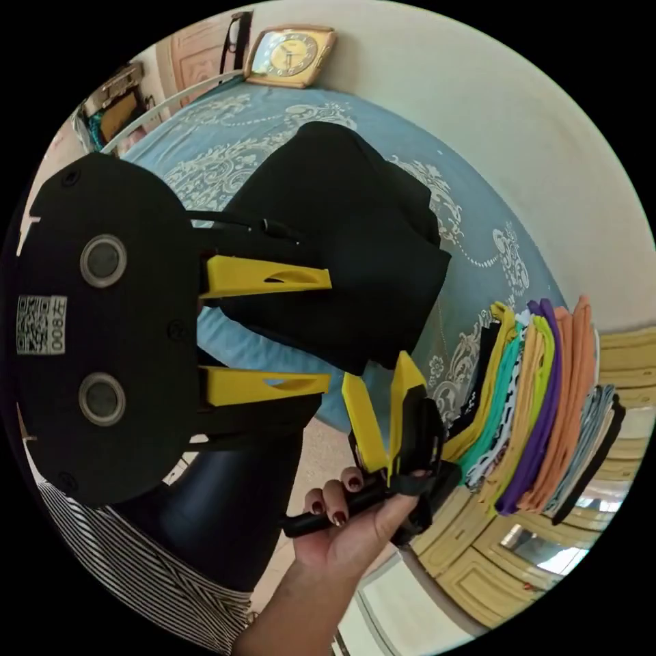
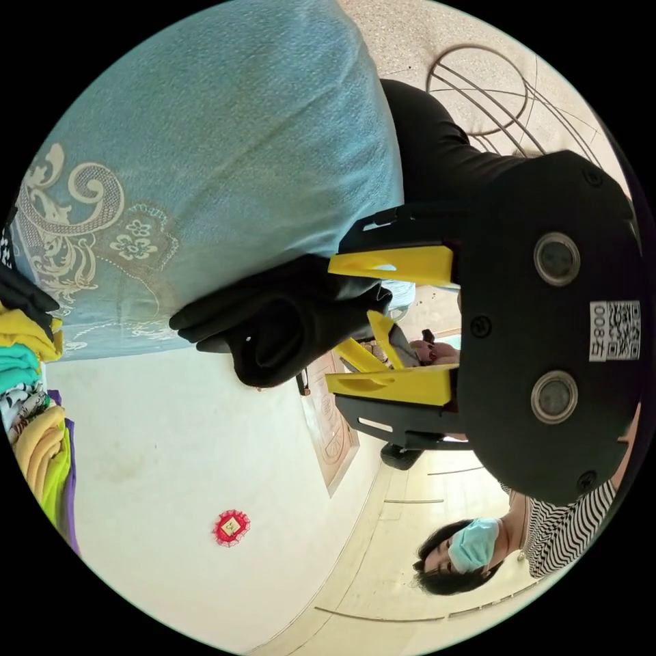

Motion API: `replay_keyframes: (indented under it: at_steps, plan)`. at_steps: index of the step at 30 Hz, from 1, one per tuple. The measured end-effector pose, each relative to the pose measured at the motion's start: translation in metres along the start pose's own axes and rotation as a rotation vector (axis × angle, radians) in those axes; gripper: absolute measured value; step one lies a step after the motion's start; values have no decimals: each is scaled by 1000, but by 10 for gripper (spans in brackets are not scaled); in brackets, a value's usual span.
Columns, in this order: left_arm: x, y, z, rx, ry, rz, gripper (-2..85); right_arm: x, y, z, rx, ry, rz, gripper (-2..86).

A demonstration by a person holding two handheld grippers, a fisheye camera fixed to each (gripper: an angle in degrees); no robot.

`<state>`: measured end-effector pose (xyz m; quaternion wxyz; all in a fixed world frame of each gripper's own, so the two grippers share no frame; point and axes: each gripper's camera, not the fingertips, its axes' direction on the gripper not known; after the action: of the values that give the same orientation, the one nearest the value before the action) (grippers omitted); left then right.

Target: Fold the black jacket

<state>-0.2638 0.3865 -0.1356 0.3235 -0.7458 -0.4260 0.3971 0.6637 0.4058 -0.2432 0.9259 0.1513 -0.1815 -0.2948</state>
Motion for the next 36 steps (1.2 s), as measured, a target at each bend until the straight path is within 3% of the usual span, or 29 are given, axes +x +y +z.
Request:
replay_keyframes:
  at_steps: [2, 4, 13, 22, 27, 31, 36]
  plan:
    - [34, -3, 23, -36, -199, 77, 124, -8, -5, 4, -20, 3, -18, 190]
    - [51, -1, 33, -22, -252, 114, 99, -14, -9, 11, -39, -1, -28, 192]
    - [13, 11, 41, 48, 72, -147, 17, -38, -18, 13, -64, 118, -51, 208]
    - [15, 18, 47, 46, 4, -109, 19, -63, -35, 59, -80, 244, -71, 234]
    - [4, 29, 44, 59, -23, -102, 47, -64, -62, 82, -64, 267, -25, 178]
    - [-30, 62, 16, 159, 101, -207, 55, -65, -73, 78, -72, 263, -27, 113]
    - [-109, 150, -18, 327, 211, -598, 40, -73, -86, 75, -82, 253, -28, 96]
